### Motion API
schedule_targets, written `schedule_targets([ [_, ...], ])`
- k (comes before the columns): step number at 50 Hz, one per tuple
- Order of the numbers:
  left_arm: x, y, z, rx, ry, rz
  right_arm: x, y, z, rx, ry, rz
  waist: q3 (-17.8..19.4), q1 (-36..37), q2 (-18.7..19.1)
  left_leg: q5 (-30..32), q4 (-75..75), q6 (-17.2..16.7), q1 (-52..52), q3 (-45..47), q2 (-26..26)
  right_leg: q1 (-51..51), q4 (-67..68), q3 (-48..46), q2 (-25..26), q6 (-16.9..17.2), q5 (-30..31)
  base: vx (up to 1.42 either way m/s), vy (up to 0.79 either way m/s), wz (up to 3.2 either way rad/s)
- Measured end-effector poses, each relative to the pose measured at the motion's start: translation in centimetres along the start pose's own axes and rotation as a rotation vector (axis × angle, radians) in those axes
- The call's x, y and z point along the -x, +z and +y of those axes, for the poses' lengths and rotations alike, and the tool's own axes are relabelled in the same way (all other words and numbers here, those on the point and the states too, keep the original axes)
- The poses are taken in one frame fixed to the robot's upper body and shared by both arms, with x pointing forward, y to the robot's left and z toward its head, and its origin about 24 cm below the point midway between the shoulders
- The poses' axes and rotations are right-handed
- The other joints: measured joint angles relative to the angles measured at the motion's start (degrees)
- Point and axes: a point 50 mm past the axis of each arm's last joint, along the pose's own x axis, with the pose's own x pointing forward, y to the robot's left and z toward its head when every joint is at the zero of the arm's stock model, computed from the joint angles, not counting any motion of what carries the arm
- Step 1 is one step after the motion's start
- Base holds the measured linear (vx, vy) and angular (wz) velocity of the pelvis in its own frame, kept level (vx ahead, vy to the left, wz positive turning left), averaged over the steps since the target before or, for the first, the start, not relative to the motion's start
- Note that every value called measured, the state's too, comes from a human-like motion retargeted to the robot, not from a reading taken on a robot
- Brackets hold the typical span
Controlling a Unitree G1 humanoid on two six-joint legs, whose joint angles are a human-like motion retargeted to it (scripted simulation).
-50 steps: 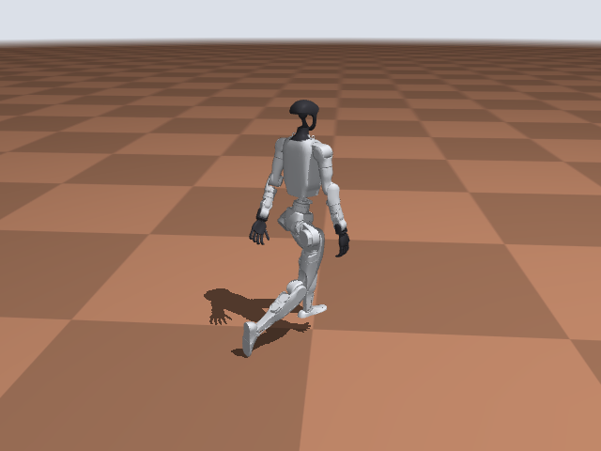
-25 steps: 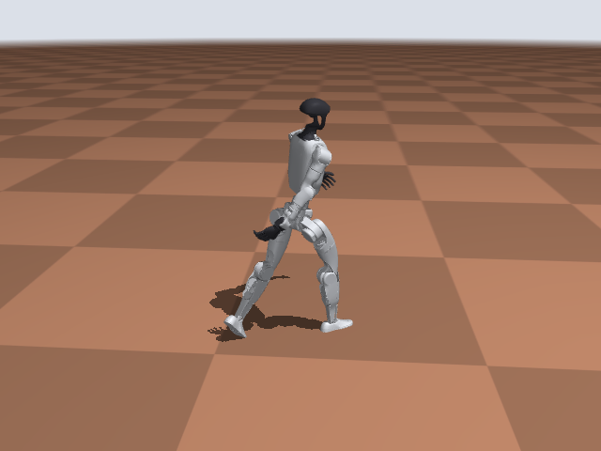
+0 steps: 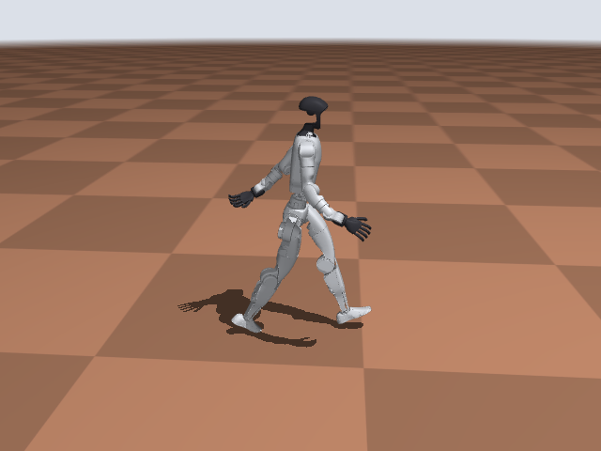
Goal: Walk run
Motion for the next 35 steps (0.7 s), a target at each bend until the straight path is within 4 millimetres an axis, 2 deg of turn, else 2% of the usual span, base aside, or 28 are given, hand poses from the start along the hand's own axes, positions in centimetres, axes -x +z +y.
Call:
schedule_targets([
  [2,0.5,-1.0,1.2,0.041,0.042,0.036,2.3,-4.1,2.2,-0.074,-0.018,0.191,-1.7,1.3,-1.1,1.4,5.3,-2.9,1.9,5.2,4.2,2.3,2.2,-5.5,1.6,1.1,11.0,1.43,-0.38,-0.15],
  [3,0.9,-1.1,2.1,0.079,0.086,0.026,3.7,-6.2,4.1,-0.131,-0.001,0.320,-2.5,1.8,-1.8,6.2,6.7,-4.2,2.7,4.7,4.8,2.6,4.4,-8.8,1.9,4.3,17.8,1.63,-0.24,-0.03],
  [4,1.4,-0.9,3.2,0.120,0.135,-0.006,5.6,-8.4,6.2,-0.188,0.042,0.465,-2.7,0.7,-3.8,7.0,9.7,-3.7,2.6,-1.7,0.7,0.8,12.2,-11.2,0.9,9.0,20.6,1.59,-0.14,0.47],
  [5,2.0,-0.6,4.4,0.165,0.187,-0.049,7.8,-10.2,8.4,-0.246,0.099,0.617,-2.5,-1.3,-6.5,5.6,13.5,-2.3,2.1,-11.0,-5.7,-2.1,22.8,-13.1,-0.6,14.4,21.5,1.49,-0.17,0.73],
  [6,3.2,0.1,6.4,0.207,0.246,-0.103,9.9,-11.6,10.6,-0.303,0.174,0.770,-1.8,-2.2,-8.0,3.0,17.6,-1.5,1.4,-11.9,-8.2,-4.9,31.9,-15.4,-2.1,19.4,21.5,1.42,-0.22,0.51],
  [7,4.8,0.8,8.5,0.248,0.304,-0.156,12.4,-12.7,12.7,-0.356,0.257,0.922,-1.5,-2.8,-8.5,0.4,20.8,-0.6,1.6,-11.0,-8.5,-7.6,38.8,-17.6,-2.7,22.8,21.5,1.29,-0.24,-0.09],
  [8,6.6,1.5,10.7,0.290,0.360,-0.204,15.2,-13.5,14.5,-0.404,0.350,1.073,-2.0,-2.8,-7.0,-2.0,21.9,0.4,4.0,-6.4,-4.2,-10.0,41.1,-19.6,-1.6,22.8,21.5,1.18,-0.20,-0.39],
  [10,11.1,3.6,14.9,0.368,0.484,-0.314,21.1,-14.0,17.3,-0.466,0.569,1.287,-4.1,-3.0,-0.4,-3.7,18.7,1.4,9.6,-3.7,5.3,-15.5,38.5,-24.8,4.5,16.8,19.9,1.18,-0.19,-0.45],
  [12,16.1,6.6,18.1,0.399,0.638,-0.476,26.3,-14.0,18.8,-0.460,0.778,1.411,-3.9,-5.3,1.9,-4.9,16.5,1.5,14.2,-9.2,3.1,-21.5,39.4,-24.2,6.7,16.5,13.6,1.10,-0.23,0.31],
  [13,18.9,8.2,19.4,0.400,0.721,-0.574,28.7,-13.9,19.4,-0.438,0.871,1.460,-3.4,-6.5,2.5,-4.4,14.4,1.4,16.8,-10.3,2.6,-23.9,38.4,-23.3,6.6,17.5,10.5,1.05,-0.26,0.59],
  [15,25.0,10.9,21.5,0.377,0.869,-0.793,32.9,-13.5,20.3,-0.360,1.040,1.529,-2.6,-10.0,4.8,-2.1,8.5,1.2,22.9,-8.1,4.6,-28.5,33.8,-25.2,3.3,18.1,4.2,0.99,-0.28,0.75],
  [17,31.5,12.5,22.6,0.331,0.979,-1.011,36.3,-12.9,20.8,-0.272,1.197,1.544,-2.1,-14.3,6.5,-1.4,3.7,0.7,28.3,-6.1,5.4,-32.9,26.2,-29.3,-3.1,17.3,0.8,0.75,-0.20,0.70],
  [19,37.9,12.9,23.0,0.269,1.078,-1.191,39.4,-12.4,20.9,-0.218,1.329,1.545,-1.6,-17.1,7.0,-2.2,0.5,0.2,33.0,-4.8,4.6,-36.7,17.5,-29.8,-7.8,15.3,-0.3,0.99,-0.33,0.13],
  [22,46.6,11.8,22.3,0.147,1.229,-1.358,43.5,-11.6,20.3,-0.211,1.421,1.607,-1.7,-19.3,7.3,-5.3,-1.9,-1.0,38.9,-2.5,3.2,-42.1,4.1,-29.5,-13.7,12.9,-1.8,0.91,-0.26,-0.29],
  [25,52.7,10.1,21.0,0.048,1.404,-1.410,46.3,-11.2,19.2,-0.247,1.343,1.786,-2.7,-19.1,9.0,-7.6,-1.6,-3.9,41.9,-1.8,4.3,-45.7,-10.0,-27.1,-13.9,11.7,-2.9,1.22,-0.53,-0.73],
  [27,54.3,9.2,20.6,0.053,1.525,-1.416,47.2,-11.1,18.5,-0.310,1.209,1.948,-3.3,-19.4,9.9,-4.9,-0.2,-6.6,44.4,-1.2,5.8,-45.9,-11.6,-32.6,-14.1,10.8,-3.6,1.05,-0.52,-0.49],
  [28,54.5,9.1,20.5,0.076,1.578,-1.425,47.3,-10.9,18.6,-0.374,1.136,2.007,-4.2,-19.7,10.5,-2.1,0.8,-8.3,45.2,-1.4,6.8,-45.6,-9.2,-35.3,-14.3,8.7,-4.4,1.12,-0.58,0.00],
  [30,53.9,9.1,20.6,0.153,1.658,-1.466,46.4,-10.8,19.3,-0.566,1.016,2.014,-6.3,-21.3,11.1,7.0,4.1,-11.9,45.8,-2.5,8.6,-45.2,-3.4,-43.2,-16.3,7.3,-4.5,1.27,-0.72,0.35],
  [32,51.4,9.6,21.2,0.256,1.680,-1.524,44.2,-11.1,20.1,-0.754,0.972,1.899,-8.3,-22.0,10.3,21.9,10.5,-13.7,45.3,-4.4,9.0,-44.3,-0.8,-39.1,-15.8,7.4,1.0,1.19,-0.71,-0.21],
  [33,49.4,10.2,21.5,0.301,1.666,-1.547,42.7,-11.4,20.3,-0.834,0.977,1.818,-9.1,-20.6,9.1,28.9,15.2,-14.3,44.3,-5.2,7.9,-43.9,1.7,-34.8,-14.6,5.9,0.0,1.31,-0.80,-1.36],
  [35,45.2,11.3,21.8,0.352,1.607,-1.564,38.5,-12.2,20.3,-0.887,1.012,1.636,-6.9,-16.8,9.5,35.0,35.5,-14.5,39.3,-7.9,9.3,-40.4,5.5,-29.5,-8.3,1.8,-3.4,1.34,-0.83,-1.96],
])
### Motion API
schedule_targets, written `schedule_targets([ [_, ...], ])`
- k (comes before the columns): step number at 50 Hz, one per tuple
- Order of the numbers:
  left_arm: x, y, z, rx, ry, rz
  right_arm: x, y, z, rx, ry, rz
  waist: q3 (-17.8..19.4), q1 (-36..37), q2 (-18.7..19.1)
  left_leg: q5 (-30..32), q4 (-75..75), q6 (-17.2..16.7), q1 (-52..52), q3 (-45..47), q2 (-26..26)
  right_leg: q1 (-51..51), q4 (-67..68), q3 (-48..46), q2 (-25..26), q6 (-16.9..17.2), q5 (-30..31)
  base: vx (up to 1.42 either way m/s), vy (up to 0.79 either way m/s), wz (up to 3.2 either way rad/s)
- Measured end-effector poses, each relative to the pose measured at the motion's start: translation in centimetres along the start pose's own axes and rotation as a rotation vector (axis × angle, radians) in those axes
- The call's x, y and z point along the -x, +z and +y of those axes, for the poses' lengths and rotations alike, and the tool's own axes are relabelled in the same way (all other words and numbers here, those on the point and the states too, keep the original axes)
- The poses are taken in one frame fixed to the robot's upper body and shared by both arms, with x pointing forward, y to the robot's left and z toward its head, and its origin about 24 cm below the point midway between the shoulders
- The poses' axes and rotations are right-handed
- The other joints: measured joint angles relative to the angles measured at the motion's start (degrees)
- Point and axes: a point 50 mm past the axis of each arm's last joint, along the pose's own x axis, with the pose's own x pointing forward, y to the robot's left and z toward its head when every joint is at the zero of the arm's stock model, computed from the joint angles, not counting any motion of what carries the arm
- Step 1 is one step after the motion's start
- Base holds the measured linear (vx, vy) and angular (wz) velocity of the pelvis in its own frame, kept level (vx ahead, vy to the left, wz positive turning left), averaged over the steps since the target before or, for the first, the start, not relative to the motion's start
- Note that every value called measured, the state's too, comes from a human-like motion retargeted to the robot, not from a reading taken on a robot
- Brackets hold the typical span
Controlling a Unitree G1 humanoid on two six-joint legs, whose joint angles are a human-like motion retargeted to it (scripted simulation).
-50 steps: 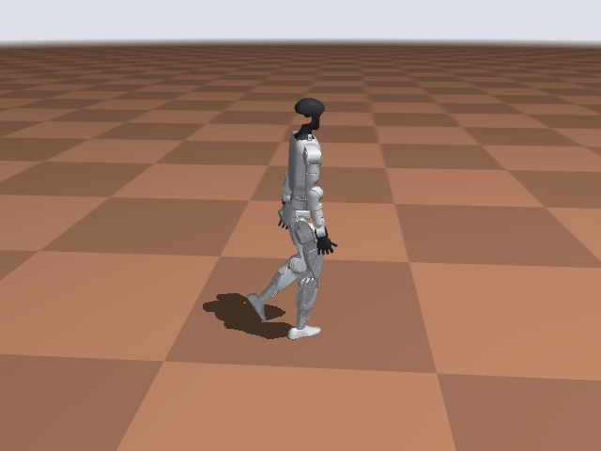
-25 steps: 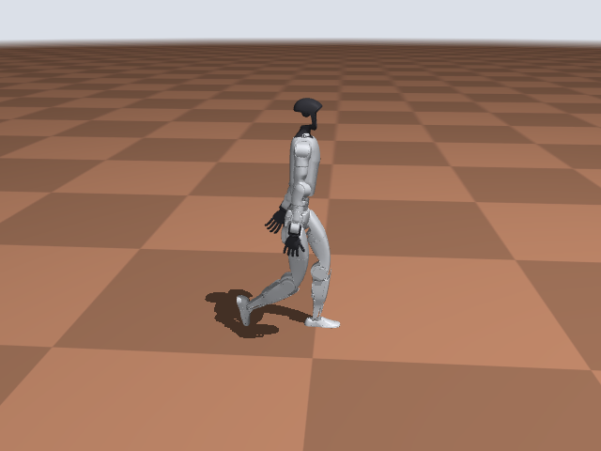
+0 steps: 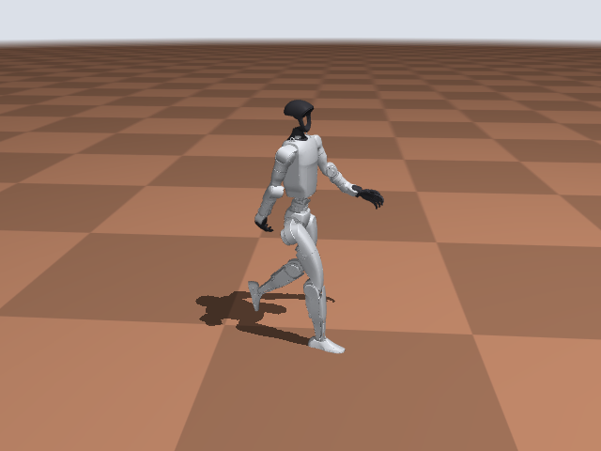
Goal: Walk run
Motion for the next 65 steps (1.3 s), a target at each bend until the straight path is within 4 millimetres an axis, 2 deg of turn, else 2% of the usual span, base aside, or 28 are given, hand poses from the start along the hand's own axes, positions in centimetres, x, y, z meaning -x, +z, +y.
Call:
schedule_targets([
  [3,4.3,-6.3,-2.8,-0.026,-0.224,0.213,3.4,9.0,-2.2,0.288,-0.211,-0.171,0.6,-2.4,-3.8,-3.8,14.3,5.5,-8.5,-1.2,-4.5,5.7,-0.4,2.2,-0.8,-1.8,-3.1,0.88,-0.60,-1.05],
  [6,13.1,-14.3,-5.1,-0.179,-0.663,0.620,9.4,17.8,-3.6,0.521,-0.652,-0.354,-0.5,-3.5,-5.2,-11.5,18.3,6.8,-17.9,-4.9,-11.6,11.0,-4.3,8.3,2.0,-1.8,-3.4,0.98,-0.55,-1.71],
  [8,19.8,-17.9,-6.3,-0.301,-0.874,0.843,14.5,22.9,-3.0,0.658,-0.892,-0.527,0.0,-2.1,-6.8,-17.8,15.6,8.6,-23.4,-3.1,-13.1,15.4,-7.1,13.5,3.3,-1.8,-2.8,0.87,-0.30,-2.93],
  [11,28.1,-20.2,-8.1,-0.479,-1.172,1.025,22.5,29.1,0.7,0.876,-1.047,-0.849,1.6,1.7,-9.6,-22.8,3.8,15.2,-30.8,7.0,-8.0,19.5,-8.8,19.8,4.1,-1.8,-2.3,0.95,-0.15,-3.29],
  [14,34.7,-20.5,-9.8,-0.586,-1.415,1.123,28.5,32.2,5.1,1.005,-1.069,-1.137,3.4,7.7,-10.6,-23.1,-14.1,19.3,-34.1,11.7,-4.7,25.1,-10.5,28.1,6.5,-1.8,-3.1,1.07,-0.05,-3.51],
  [17,39.9,-19.5,-11.6,-0.581,-1.618,1.182,32.9,32.9,7.3,1.014,-1.064,-1.364,4.0,11.9,-9.6,-28.8,-30.1,21.9,-36.4,9.6,-5.2,30.1,-10.8,34.7,8.7,-1.8,-4.4,1.07,0.16,-2.24],
  [20,43.0,-18.5,-12.7,-0.464,-1.760,1.205,34.8,32.2,6.7,0.946,-1.074,-1.487,4.9,12.5,-9.7,-32.5,-39.8,15.6,-37.1,5.7,-7.5,36.2,-9.2,33.4,8.0,-1.8,-4.7,1.45,0.16,-0.51],
  [23,43.3,-18.8,-11.8,-0.442,-1.731,1.271,32.6,30.5,3.1,0.796,-1.087,-1.422,3.8,12.4,-9.4,-31.6,-34.6,12.6,-35.5,6.3,-7.4,41.0,-6.5,27.7,9.9,-1.8,0.9,1.39,-0.17,0.29],
  [25,42.7,-19.7,-10.3,-0.479,-1.613,1.314,28.5,28.8,-0.1,0.665,-1.054,-1.277,1.9,13.6,-10.7,-23.7,-30.2,9.9,-34.7,9.8,-4.4,43.1,-3.9,22.7,11.5,-1.3,11.3,1.82,-0.34,-0.17],
  [27,40.3,-20.7,-8.9,-0.499,-1.441,1.324,22.6,26.6,-2.4,0.521,-0.980,-1.065,0.1,12.4,-13.5,-27.7,-24.5,14.2,-36.3,-3.0,-11.2,40.2,5.0,19.2,9.4,8.2,21.6,1.37,-0.16,0.13],
  [28,38.1,-21.1,-8.2,-0.504,-1.355,1.317,19.5,25.3,-3.1,0.444,-0.935,-0.949,1.0,11.2,-14.2,-30.4,-20.7,14.7,-36.4,-6.7,-13.8,37.8,13.4,18.2,10.1,13.0,24.1,1.19,-0.18,0.30],
  [30,33.2,-21.5,-6.4,-0.517,-1.187,1.299,13.8,21.7,-3.9,0.295,-0.828,-0.686,2.6,10.6,-16.1,-35.5,-16.6,15.7,-33.1,-1.5,-14.2,31.8,32.0,13.7,8.4,21.2,24.9,1.19,-0.23,-0.17],
  [33,25.2,-20.6,-4.8,-0.502,-0.921,1.206,6.8,14.7,-2.8,0.229,-0.556,-0.260,0.7,10.5,-9.1,-37.7,-21.6,15.5,-25.3,3.1,-4.0,23.0,32.5,6.4,13.3,13.8,21.9,0.94,-0.20,-0.85],
  [35,19.8,-18.8,-4.3,-0.462,-0.763,1.072,3.8,9.9,-1.9,0.232,-0.388,-0.021,1.2,7.8,-6.5,-37.4,-24.8,15.3,-20.9,0.2,-4.4,17.1,32.8,6.3,15.9,14.0,17.7,1.00,-0.26,0.25],
  [39,10.0,-13.5,-2.2,-0.306,-0.510,0.727,0.3,2.3,0.0,0.344,-0.156,0.273,3.0,-0.2,-2.3,-35.4,-33.3,14.6,-11.1,4.7,-2.4,6.4,25.1,4.2,10.9,15.6,8.0,0.76,-0.18,0.52],
  [43,3.0,-6.9,2.4,-0.191,-0.343,0.424,-1.3,-3.6,1.5,0.430,-0.013,0.420,4.1,-4.4,-1.5,-38.6,-36.9,13.5,-3.1,7.0,-5.2,-1.1,8.0,1.9,0.9,13.2,4.8,0.87,-0.21,-0.25],
  [45,0.9,-3.8,5.1,-0.167,-0.275,0.313,-1.5,-6.0,1.7,0.403,-0.036,0.469,4.9,-5.6,-1.5,-40.6,-37.5,12.1,0.8,7.2,-6.3,-3.2,-1.6,-0.8,-3.8,12.6,3.8,0.98,-0.34,-0.55],
  [48,-0.6,-1.1,7.7,-0.140,-0.161,0.219,-1.4,-8.6,1.5,0.274,-0.183,0.526,4.2,-3.3,-1.5,-39.1,-37.3,8.5,5.5,10.3,-6.2,-3.9,-15.9,-0.8,-2.9,11.6,0.1,0.94,-0.37,-1.26],
  [50,-1.0,-0.4,7.9,-0.099,-0.088,0.187,-1.2,-9.4,1.6,0.154,-0.220,0.539,2.9,-2.6,-0.8,-34.3,-35.7,5.1,7.6,10.2,-5.2,-2.8,-18.6,-5.2,-2.2,6.5,0.5,1.26,-0.56,-0.74],
  [52,-1.0,-0.4,6.5,-0.032,-0.050,0.153,-1.3,-8.6,1.8,0.039,-0.176,0.482,1.4,-3.6,0.0,-24.5,-31.6,2.3,8.3,8.0,-3.7,-1.2,-13.7,-11.2,-3.4,3.6,0.8,1.13,-0.48,0.27],
  [53,-0.7,-0.7,5.5,-0.005,-0.053,0.131,-1.5,-7.7,2.0,0.000,-0.137,0.419,0.8,-4.6,-0.3,-17.6,-28.5,1.5,8.4,7.4,-2.8,-0.6,-11.5,-16.6,-5.6,3.4,5.0,1.40,-0.71,0.35],
  [54,-0.3,-1.2,4.2,0.012,-0.081,0.111,-1.6,-6.2,1.9,-0.018,-0.101,0.330,0.3,-4.6,-0.7,-10.9,-24.0,1.3,7.5,6.1,-2.8,0.0,-9.1,-13.2,-5.2,2.0,5.6,1.52,-0.84,-0.01],
  [55,0.4,-1.8,2.9,0.024,-0.122,0.092,-1.6,-4.4,1.7,-0.023,-0.067,0.227,-0.1,-4.1,-1.1,-4.4,-18.7,1.3,6.2,4.4,-3.2,0.5,-6.6,-5.3,-3.5,-0.2,4.5,1.22,-0.68,-0.85],
  [57,2.1,-3.7,0.1,-0.006,-0.251,0.111,-0.6,1.2,0.6,0.031,-0.077,0.011,2.5,-2.3,0.1,0.0,1.7,1.5,-0.1,0.7,-1.4,3.5,-2.0,-2.0,0.9,-1.8,0.1,0.88,-0.38,-1.43],
  [58,3.3,-5.2,-1.0,-0.040,-0.323,0.152,0.6,4.1,-0.3,0.070,-0.126,-0.077,3.5,-2.5,0.6,0.0,10.6,2.6,-3.0,-0.8,-0.8,5.2,-0.4,-2.3,2.1,-1.8,-1.6,0.85,-0.30,-1.20],
  [60,6.8,-8.8,-3.4,-0.140,-0.488,0.279,3.8,10.8,-2.0,0.154,-0.308,-0.271,1.9,-4.4,-3.5,-1.9,11.7,7.0,-7.3,1.3,-6.0,8.9,-2.8,-0.4,-1.8,-1.8,-2.1,0.92,-0.47,-0.90],
  [61,9.1,-11.2,-4.1,-0.229,-0.543,0.388,5.7,13.8,-2.7,0.202,-0.437,-0.361,1.5,-4.2,-4.1,-5.8,13.4,8.1,-10.3,0.8,-8.0,10.5,-4.0,2.9,-0.4,-1.8,-2.2,0.84,-0.49,-1.52],
  [65,21.3,-18.9,-5.8,-0.557,-0.731,0.804,15.7,23.9,-2.7,0.489,-0.887,-0.744,1.2,-1.4,-7.3,-19.5,12.1,11.9,-22.3,-1.3,-14.8,17.7,-8.2,12.4,2.8,-1.8,-1.4,0.97,-0.46,-2.74],
])
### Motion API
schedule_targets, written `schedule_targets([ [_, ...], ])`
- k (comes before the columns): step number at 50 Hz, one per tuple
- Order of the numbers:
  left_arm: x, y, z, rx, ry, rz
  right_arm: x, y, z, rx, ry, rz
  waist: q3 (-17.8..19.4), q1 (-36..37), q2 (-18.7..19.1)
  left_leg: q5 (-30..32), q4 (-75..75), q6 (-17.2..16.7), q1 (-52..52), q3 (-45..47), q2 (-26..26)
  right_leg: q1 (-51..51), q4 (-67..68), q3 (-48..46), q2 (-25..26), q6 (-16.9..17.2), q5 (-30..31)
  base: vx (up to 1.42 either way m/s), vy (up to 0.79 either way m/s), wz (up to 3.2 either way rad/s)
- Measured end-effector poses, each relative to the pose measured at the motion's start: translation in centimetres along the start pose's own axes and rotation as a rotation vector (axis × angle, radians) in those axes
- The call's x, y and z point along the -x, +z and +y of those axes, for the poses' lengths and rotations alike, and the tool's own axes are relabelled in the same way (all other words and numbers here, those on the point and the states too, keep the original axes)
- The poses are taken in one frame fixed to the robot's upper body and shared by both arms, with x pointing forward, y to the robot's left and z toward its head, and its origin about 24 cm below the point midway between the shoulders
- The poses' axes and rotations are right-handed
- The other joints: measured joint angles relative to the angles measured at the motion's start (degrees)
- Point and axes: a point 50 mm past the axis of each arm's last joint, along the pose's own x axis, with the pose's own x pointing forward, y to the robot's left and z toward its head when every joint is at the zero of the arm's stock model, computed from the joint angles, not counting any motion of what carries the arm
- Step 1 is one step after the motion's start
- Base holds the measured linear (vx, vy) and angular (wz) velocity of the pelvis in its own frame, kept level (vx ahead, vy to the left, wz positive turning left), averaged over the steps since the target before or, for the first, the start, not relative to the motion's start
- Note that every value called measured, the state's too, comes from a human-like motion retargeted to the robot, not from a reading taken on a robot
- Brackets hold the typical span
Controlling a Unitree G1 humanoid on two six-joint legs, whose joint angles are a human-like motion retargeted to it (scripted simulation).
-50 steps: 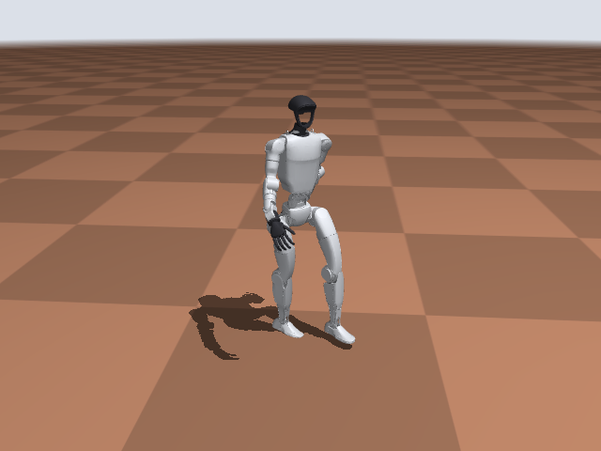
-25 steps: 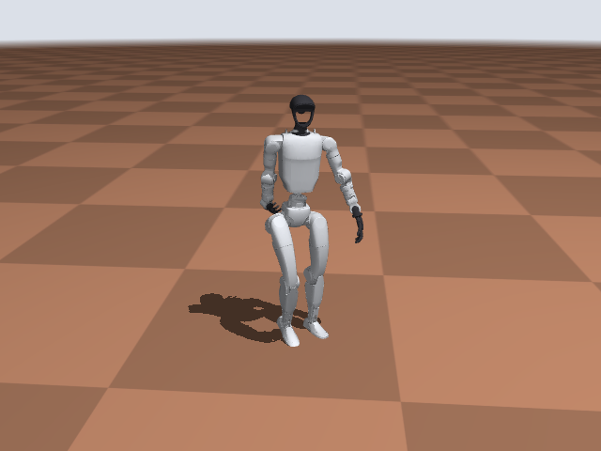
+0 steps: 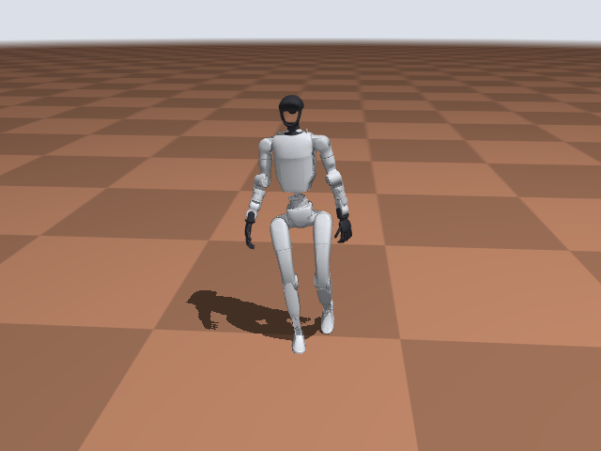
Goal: Walk run
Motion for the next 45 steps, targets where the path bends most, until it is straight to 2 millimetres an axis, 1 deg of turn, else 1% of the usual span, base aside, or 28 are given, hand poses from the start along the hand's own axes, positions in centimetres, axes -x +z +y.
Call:
schedule_targets([
  [2,1.0,-2.4,-5.3,-0.044,-0.120,0.109,0.4,5.6,-3.6,0.126,-0.128,-0.213,0.4,3.2,-1.7,-4.3,-7.8,3.8,-4.7,7.2,4.3,2.5,-1.1,3.7,0.6,0.0,0.7,0.82,-0.17,-3.42],
  [4,2.4,-3.7,-10.0,-0.038,-0.279,0.167,1.6,10.4,-6.2,0.197,-0.214,-0.388,1.5,7.1,-2.7,-4.0,-18.3,7.2,-7.7,12.0,7.2,4.8,-1.4,9.4,2.2,0.0,1.1,0.93,-0.04,-3.60],
  [6,4.0,-4.2,-14.1,-0.005,-0.439,0.202,3.0,14.1,-8.2,0.209,-0.280,-0.530,3.0,12.0,-2.6,-4.5,-29.4,9.2,-9.2,11.9,7.8,8.6,-2.2,15.3,4.2,0.0,0.9,1.00,0.04,-3.53],
  [8,5.6,-4.4,-17.3,0.023,-0.566,0.226,4.4,16.7,-9.6,0.180,-0.333,-0.646,4.5,15.4,-2.1,-7.3,-38.7,10.0,-10.4,9.5,7.3,12.6,-2.5,19.6,5.7,0.0,0.4,1.11,0.11,-2.51],
  [10,7.0,-4.6,-19.5,0.029,-0.656,0.246,5.4,18.0,-10.7,0.135,-0.368,-0.727,5.8,17.0,-2.2,-10.4,-46.2,8.1,-11.5,3.9,4.8,16.8,-1.8,21.7,5.6,0.0,0.0,1.22,0.07,-1.26],
  [11,7.4,-4.8,-20.0,0.012,-0.685,0.258,5.4,17.8,-10.9,0.104,-0.377,-0.736,6.5,16.2,-1.6,-11.6,-48.3,4.8,-11.1,4.9,5.1,19.1,-1.3,20.4,6.0,0.0,0.4,1.17,0.01,-0.16],
  [12,7.7,-5.2,-20.3,-0.010,-0.710,0.271,5.3,17.3,-11.0,0.070,-0.383,-0.735,6.8,15.4,-1.2,-12.5,-49.7,2.9,-10.6,5.8,5.1,21.2,-0.7,18.8,6.4,0.0,1.2,1.14,-0.05,0.62],
  [13,7.9,-5.6,-20.4,-0.044,-0.726,0.283,4.9,16.4,-11.0,0.031,-0.384,-0.711,6.7,14.3,-1.0,-12.7,-49.8,3.6,-10.0,6.0,4.3,22.8,0.1,17.0,7.0,0.0,2.8,1.21,-0.14,0.74],
  [15,7.8,-6.5,-19.7,-0.115,-0.720,0.309,3.5,13.5,-10.1,-0.056,-0.362,-0.615,5.2,13.2,-0.8,-11.0,-46.5,2.1,-8.5,7.1,5.3,25.1,1.5,11.6,8.7,0.0,8.8,1.38,-0.26,0.46],
  [16,7.5,-6.9,-19.0,-0.134,-0.689,0.320,2.6,11.6,-8.9,-0.099,-0.327,-0.539,4.3,13.8,-1.1,-8.3,-44.4,1.2,-8.3,9.4,6.7,25.5,3.0,9.3,8.9,2.1,14.4,1.32,-0.28,-0.25],
  [17,7.2,-7.2,-18.1,-0.143,-0.653,0.327,1.7,9.7,-7.5,-0.135,-0.283,-0.456,3.6,14.1,-1.7,-6.7,-42.2,1.1,-8.3,9.0,6.8,25.4,5.5,7.7,8.8,5.3,19.7,1.34,-0.20,-0.65],
  [18,6.6,-7.3,-17.1,-0.131,-0.607,0.328,0.8,7.7,-5.5,-0.161,-0.219,-0.364,3.2,13.9,-3.0,-7.4,-39.7,2.7,-8.8,3.2,4.4,24.4,10.0,7.5,8.2,10.5,24.6,1.56,-0.16,-0.37],
  [20,5.0,-7.0,-14.2,-0.087,-0.510,0.313,-0.2,3.5,-1.3,-0.190,-0.079,-0.160,5.0,11.2,-7.0,-12.9,-32.3,5.0,-8.5,-3.2,-3.0,18.8,31.0,5.0,7.3,19.8,26.3,1.51,-0.21,0.09],
  [21,4.1,-6.6,-12.2,-0.058,-0.464,0.307,-0.3,1.3,0.7,-0.196,-0.004,-0.045,5.5,11.1,-7.6,-15.5,-30.1,5.1,-7.2,-0.1,-1.7,16.3,38.0,2.7,6.5,23.8,26.3,1.01,-0.27,-0.25],
  [22,3.1,-6.0,-10.0,-0.028,-0.419,0.299,-0.1,-1.0,2.7,-0.195,0.073,0.069,5.7,11.2,-6.9,-17.6,-29.2,5.2,-5.4,2.8,0.9,14.0,42.3,0.3,6.6,25.6,26.3,0.65,-0.21,-0.92],
  [23,2.2,-5.2,-7.6,0.005,-0.376,0.292,0.5,-3.2,4.7,-0.186,0.152,0.176,5.2,11.6,-3.9,-18.4,-31.0,5.6,-2.4,5.6,6.0,12.0,41.1,-2.2,8.6,22.7,26.3,0.80,-0.17,-1.04],
  [25,0.7,-2.9,-2.7,0.057,-0.277,0.254,2.2,-7.4,7.7,-0.146,0.306,0.358,5.0,12.2,1.1,-19.6,-34.0,5.4,2.1,5.6,11.0,6.9,39.9,-7.6,10.9,15.5,22.6,1.07,-0.18,-0.68],
  [27,-0.3,0.6,1.6,0.121,-0.115,0.152,4.5,-11.4,10.4,-0.083,0.435,0.504,5.6,9.6,3.0,-19.4,-37.4,5.2,6.2,2.9,10.2,1.1,40.0,-9.0,11.0,15.4,17.4,0.73,-0.15,0.63],
  [30,-0.5,6.5,8.8,0.255,0.141,-0.106,8.0,-16.0,13.9,0.026,0.584,0.663,6.5,2.8,5.9,-18.5,-43.2,4.0,12.2,4.5,12.2,-7.2,35.8,-10.4,8.3,18.1,8.9,0.96,-0.33,1.03],
  [33,1.5,10.9,15.8,0.375,0.290,-0.391,11.8,-19.7,16.3,0.108,0.743,0.774,6.3,-0.1,5.9,-20.2,-46.8,3.7,17.4,5.8,10.1,-14.2,26.3,-10.3,1.9,16.5,4.0,0.72,-0.19,-0.09],
  [35,3.9,12.9,20.3,0.419,0.359,-0.562,14.4,-21.8,17.4,0.126,0.828,0.856,6.3,-1.3,5.1,-21.6,-48.5,2.9,21.2,8.0,8.6,-17.6,19.2,-14.0,-4.7,14.5,2.3,1.12,-0.43,-0.52],
  [37,6.1,14.1,23.6,0.442,0.418,-0.681,16.5,-23.4,17.9,0.115,0.858,0.951,6.2,-2.0,4.4,-22.8,-49.3,1.5,24.6,9.6,7.5,-19.8,11.1,-16.1,-8.1,13.2,0.1,0.75,-0.30,-0.71],
  [39,7.7,14.7,25.6,0.469,0.470,-0.752,18.0,-24.5,18.2,0.074,0.851,1.027,5.8,-1.7,4.1,-22.2,-49.2,-0.3,27.3,11.3,7.7,-20.7,4.8,-16.2,-7.9,10.4,-0.4,1.03,-0.51,-0.84],
  [41,8.3,15.1,26.4,0.521,0.510,-0.784,18.9,-24.9,18.5,-0.006,0.831,1.075,4.7,-1.5,4.8,-18.2,-47.7,-2.8,29.0,12.1,8.9,-20.2,3.7,-18.5,-7.0,6.6,1.1,1.16,-0.57,-0.49],
  [42,8.3,15.3,26.3,0.559,0.524,-0.792,19.0,-24.9,18.7,-0.055,0.818,1.082,3.9,-1.8,5.4,-14.7,-46.1,-4.2,29.3,11.6,9.9,-19.6,5.2,-22.0,-7.4,5.2,1.5,0.81,-0.35,0.08],
  [43,8.0,15.5,25.8,0.605,0.535,-0.795,18.8,-24.7,18.8,-0.106,0.803,1.070,3.1,-2.5,6.1,-10.0,-43.8,-5.9,29.2,10.7,11.2,-18.9,7.8,-28.8,-9.1,4.0,1.2,1.00,-0.50,0.15],
  [44,7.4,15.8,24.9,0.642,0.537,-0.804,18.1,-24.1,18.9,-0.153,0.779,1.034,2.6,-2.6,6.6,-3.6,-40.5,-6.9,28.8,10.3,12.6,-18.9,9.9,-26.3,-8.1,3.2,-0.1,1.24,-0.70,0.12],
  [45,6.8,16.1,23.7,0.676,0.535,-0.815,17.1,-23.4,19.0,-0.198,0.748,0.987,2.1,-2.5,7.0,3.6,-36.8,-7.4,28.2,10.0,14.0,-19.2,11.7,-19.2,-5.7,2.6,-1.9,1.23,-0.72,-0.18],
])
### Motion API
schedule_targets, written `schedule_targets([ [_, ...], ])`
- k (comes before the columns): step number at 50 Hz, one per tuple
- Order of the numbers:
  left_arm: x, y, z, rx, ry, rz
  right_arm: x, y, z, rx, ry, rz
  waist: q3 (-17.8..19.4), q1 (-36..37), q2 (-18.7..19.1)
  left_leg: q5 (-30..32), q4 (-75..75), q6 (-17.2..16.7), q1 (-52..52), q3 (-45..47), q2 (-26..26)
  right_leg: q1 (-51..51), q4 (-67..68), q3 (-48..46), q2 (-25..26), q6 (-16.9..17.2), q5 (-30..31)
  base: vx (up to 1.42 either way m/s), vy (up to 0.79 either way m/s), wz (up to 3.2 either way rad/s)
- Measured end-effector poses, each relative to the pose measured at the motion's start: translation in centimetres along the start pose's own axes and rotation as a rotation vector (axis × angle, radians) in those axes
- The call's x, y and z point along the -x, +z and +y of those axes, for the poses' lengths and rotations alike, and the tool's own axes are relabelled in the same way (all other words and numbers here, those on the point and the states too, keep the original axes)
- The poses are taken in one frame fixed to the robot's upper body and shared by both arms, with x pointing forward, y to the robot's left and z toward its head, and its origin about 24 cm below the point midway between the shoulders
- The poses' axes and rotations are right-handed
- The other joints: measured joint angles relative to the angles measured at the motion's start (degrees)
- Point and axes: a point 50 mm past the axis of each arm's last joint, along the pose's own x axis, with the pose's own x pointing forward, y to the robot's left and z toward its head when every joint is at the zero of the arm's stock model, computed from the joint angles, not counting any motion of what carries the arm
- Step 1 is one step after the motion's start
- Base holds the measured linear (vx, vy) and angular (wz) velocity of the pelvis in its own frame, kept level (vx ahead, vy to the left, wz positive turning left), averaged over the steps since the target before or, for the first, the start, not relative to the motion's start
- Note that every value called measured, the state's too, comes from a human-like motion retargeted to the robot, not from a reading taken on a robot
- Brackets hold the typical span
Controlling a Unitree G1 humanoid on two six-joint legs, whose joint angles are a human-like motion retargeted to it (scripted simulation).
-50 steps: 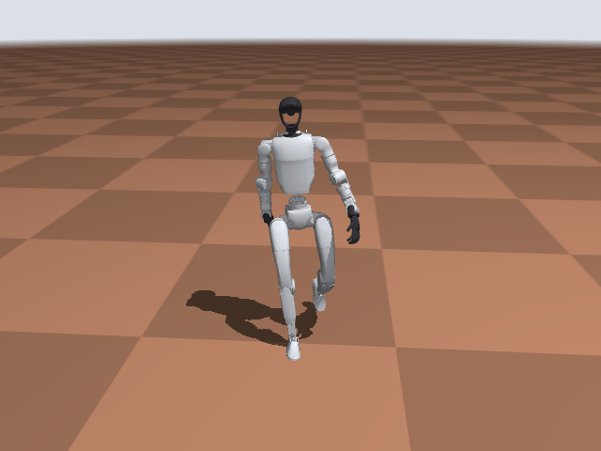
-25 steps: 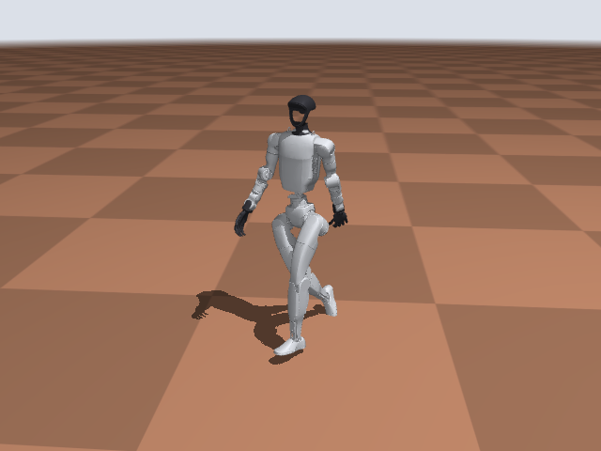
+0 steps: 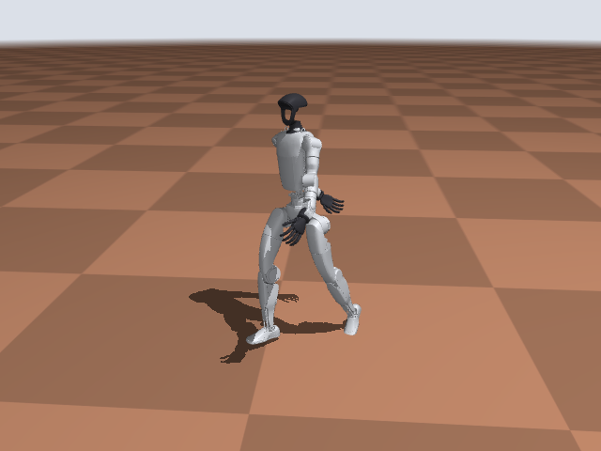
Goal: Walk run
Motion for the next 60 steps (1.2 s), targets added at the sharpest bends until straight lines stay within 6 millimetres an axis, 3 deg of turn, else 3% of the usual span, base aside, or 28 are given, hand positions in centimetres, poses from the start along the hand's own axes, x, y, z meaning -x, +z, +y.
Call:
schedule_targets([
  [2,1.2,-2.0,-2.3,0.018,-0.011,-0.007,1.2,3.6,-1.5,-0.015,-0.084,-0.151,0.7,0.6,-1.3,10.9,13.7,0.6,-3.7,-2.4,-0.1,3.3,1.7,1.2,-0.4,-1.3,-3.3,1.10,-0.60,-0.82],
  [3,1.9,-3.2,-3.1,0.006,-0.027,0.000,2.2,5.5,-2.7,-0.003,-0.151,-0.222,1.2,1.4,-2.4,14.6,22.0,3.4,-6.0,-0.8,-0.2,5.9,1.9,2.9,1.1,-2.3,-5.0,1.17,-0.56,-1.57],
  [5,3.8,-6.0,-4.9,-0.048,-0.097,0.053,5.1,10.1,-5.2,0.043,-0.311,-0.369,1.1,3.4,-5.1,15.8,30.7,6.7,-10.3,-0.6,-4.0,10.0,0.8,5.9,0.9,-2.6,-6.3,1.11,-0.51,-1.79],
  [7,6.5,-9.5,-7.2,-0.107,-0.145,0.160,9.4,15.3,-7.7,0.128,-0.519,-0.539,1.1,3.4,-4.6,8.2,36.8,5.3,-16.7,-4.3,-7.1,13.4,-1.9,9.9,3.5,-2.6,-6.5,0.92,-0.38,-1.51],
  [9,9.8,-12.6,-9.5,-0.120,-0.163,0.258,15.1,19.8,-9.6,0.245,-0.735,-0.736,1.2,4.6,-5.1,3.7,39.5,5.7,-23.2,-6.3,-10.7,17.7,-5.6,12.6,4.5,-2.6,-5.4,1.01,-0.29,-2.02],
  [10,11.5,-14.0,-10.5,-0.114,-0.167,0.303,18.2,21.7,-10.0,0.312,-0.835,-0.840,1.3,5.9,-5.9,1.8,39.2,6.2,-26.3,-7.0,-13.1,19.8,-7.3,13.9,4.5,-2.6,-4.7,1.06,-0.27,-2.40],
  [12,14.3,-15.7,-11.9,-0.095,-0.167,0.364,24.3,24.6,-9.8,0.444,-0.985,-1.056,1.7,8.3,-7.3,-3.6,35.5,9.4,-32.0,-4.5,-12.3,23.1,-9.8,17.2,5.1,-2.6,-3.6,0.97,-0.23,-2.32],
  [15,17.5,-17.2,-13.0,-0.078,-0.150,0.409,32.2,26.9,-8.0,0.581,-1.135,-1.355,3.3,13.5,-9.5,-10.2,26.0,14.3,-38.5,2.7,-6.8,28.4,-12.4,20.4,5.7,-2.6,-1.7,1.20,-0.23,-2.50],
  [16,18.0,-17.3,-13.0,-0.080,-0.142,0.397,34.4,27.1,-7.5,0.602,-1.171,-1.439,4.0,16.5,-9.8,-10.1,21.3,14.3,-39.6,3.4,-6.2,30.6,-13.3,21.8,6.1,-2.6,-0.8,1.11,-0.13,-2.80],
  [20,18.8,-16.8,-12.4,-0.116,-0.080,0.310,40.5,26.4,-6.0,0.623,-1.267,-1.705,6.0,23.4,-9.7,-14.3,4.7,13.6,-43.3,1.9,-6.8,38.4,-15.0,26.6,8.1,-2.6,3.6,1.23,0.01,-1.49],
  [22,18.0,-16.0,-11.7,-0.138,-0.048,0.242,40.8,25.5,-6.1,0.594,-1.260,-1.780,6.0,23.4,-9.6,-17.2,1.5,12.0,-44.6,1.1,-7.3,41.7,-14.8,22.6,8.4,-1.3,7.3,1.29,-0.02,0.25],
  [23,17.4,-15.4,-11.4,-0.145,-0.042,0.203,40.4,25.1,-6.3,0.571,-1.243,-1.805,5.6,23.3,-10.0,-17.1,1.0,13.2,-44.6,2.5,-7.4,42.8,-14.1,21.4,8.1,0.4,9.9,1.40,0.01,0.44],
  [25,15.9,-14.1,-11.0,-0.149,-0.049,0.128,38.6,24.5,-6.9,0.502,-1.177,-1.832,4.0,23.9,-11.5,-9.9,3.6,17.8,-44.5,5.6,-7.1,43.4,-11.6,19.0,6.9,6.2,18.1,1.78,0.06,0.33],
  [27,14.2,-12.3,-10.7,-0.131,-0.051,0.051,35.5,24.2,-7.4,0.429,-1.080,-1.807,2.7,22.8,-13.1,-18.1,8.6,18.5,-42.7,6.5,-7.8,41.8,-3.4,17.5,6.7,14.8,26.9,1.41,-0.08,0.63],
  [28,13.3,-11.3,-10.6,-0.110,-0.045,0.010,33.6,24.0,-7.6,0.404,-1.030,-1.776,3.9,21.3,-14.4,-21.5,12.6,17.5,-43.0,-0.8,-13.1,39.3,8.4,19.2,7.4,18.6,27.9,1.45,-0.19,1.16],
  [30,10.5,-7.8,-10.7,-0.058,-0.037,-0.124,30.5,24.1,-7.5,0.370,-0.955,-1.707,6.8,17.1,-15.6,-27.0,19.3,16.9,-41.5,-3.8,-16.9,33.3,30.3,19.1,10.8,23.4,28.2,1.55,-0.35,1.60],
  [33,6.6,-0.7,-10.5,-0.008,-0.087,-0.380,26.6,23.4,-7.6,0.360,-0.874,-1.590,6.0,14.6,-8.0,-32.5,19.1,14.8,-35.1,-8.4,-7.8,22.2,34.8,14.4,21.8,17.0,25.0,1.15,-0.42,0.62],
  [35,5.4,3.7,-10.7,0.019,-0.127,-0.528,24.3,22.0,-7.9,0.367,-0.833,-1.529,6.1,14.9,-6.0,-34.6,19.1,13.5,-31.8,-9.2,-5.7,15.3,37.7,14.2,22.4,13.3,18.0,1.58,-0.38,-0.30],
  [39,5.5,10.1,-10.7,0.058,-0.182,-0.785,21.7,18.7,-8.5,0.348,-0.771,-1.502,5.6,8.6,-4.0,-31.0,9.6,14.0,-20.8,-9.5,-7.2,2.3,29.9,10.5,12.0,10.4,6.9,1.34,-0.28,0.81],
  [42,6.5,11.8,-10.4,0.048,-0.209,-0.892,20.9,16.9,-8.7,0.340,-0.756,-1.510,4.3,2.7,-2.7,-20.6,1.2,12.8,-12.2,-10.0,-9.1,-2.2,13.1,6.2,3.9,9.7,4.7,1.35,-0.34,1.01],
  [45,7.3,11.4,-9.8,0.015,-0.207,-0.920,21.5,16.4,-8.4,0.301,-0.775,-1.568,3.0,-1.9,-1.2,-4.2,-3.7,9.3,-4.9,-9.2,-8.5,-2.0,-4.7,13.7,3.7,11.5,-0.8,1.62,-0.59,0.62],
  [47,7.7,10.2,-9.5,-0.019,-0.194,-0.894,22.3,17.0,-7.5,0.239,-0.792,-1.643,2.8,-2.4,0.1,7.5,-3.5,5.0,-1.2,-9.6,-7.6,-0.2,-9.9,13.2,2.9,11.6,-1.1,1.30,-0.43,-0.15],
  [48,7.8,9.5,-9.5,-0.036,-0.190,-0.876,22.9,17.4,-7.0,0.205,-0.802,-1.694,3.1,-2.6,0.2,13.0,-1.9,1.7,0.2,-11.3,-8.1,0.6,-9.2,11.2,2.6,7.8,3.2,1.43,-0.52,-0.73],
  [50,8.2,7.7,-9.3,-0.086,-0.185,-0.829,24.4,18.1,-5.8,0.141,-0.811,-1.800,3.5,1.4,1.5,15.8,13.9,-4.5,-2.6,-11.7,-7.6,3.4,-3.1,-0.9,4.1,-1.9,1.4,1.82,-0.72,-1.68],
  [52,9.1,4.2,-9.3,-0.156,-0.214,-0.736,25.7,19.2,-4.5,0.078,-0.791,-1.895,3.6,2.9,2.5,15.7,31.0,-2.8,-7.5,-13.7,-8.0,5.6,2.7,15.3,13.0,-2.5,-4.7,1.39,-0.62,-0.70],
  [54,10.0,1.3,-10.3,-0.163,-0.259,-0.636,28.4,20.6,-3.7,0.032,-0.754,-2.023,3.0,2.7,-1.1,12.5,37.7,0.8,-14.1,-15.6,-11.4,7.7,4.4,14.2,8.0,-2.4,-7.1,1.47,-0.73,0.50],
  [57,11.6,-2.1,-11.5,-0.015,-0.276,-0.488,32.3,21.5,-2.5,0.156,-0.699,-2.164,2.7,5.6,-4.4,1.8,44.6,10.5,-26.1,-11.8,-13.8,14.3,3.1,17.6,8.2,-2.6,-8.7,1.36,-0.45,-0.93],
  [60,13.1,-4.7,-11.3,0.139,-0.258,-0.377,35.5,20.3,-2.8,0.328,-0.822,-2.236,4.0,10.9,-5.6,-8.2,41.1,16.0,-36.9,-7.1,-8.7,22.3,-2.6,18.9,10.5,-2.6,-1.7,1.56,-0.57,-1.38],
])
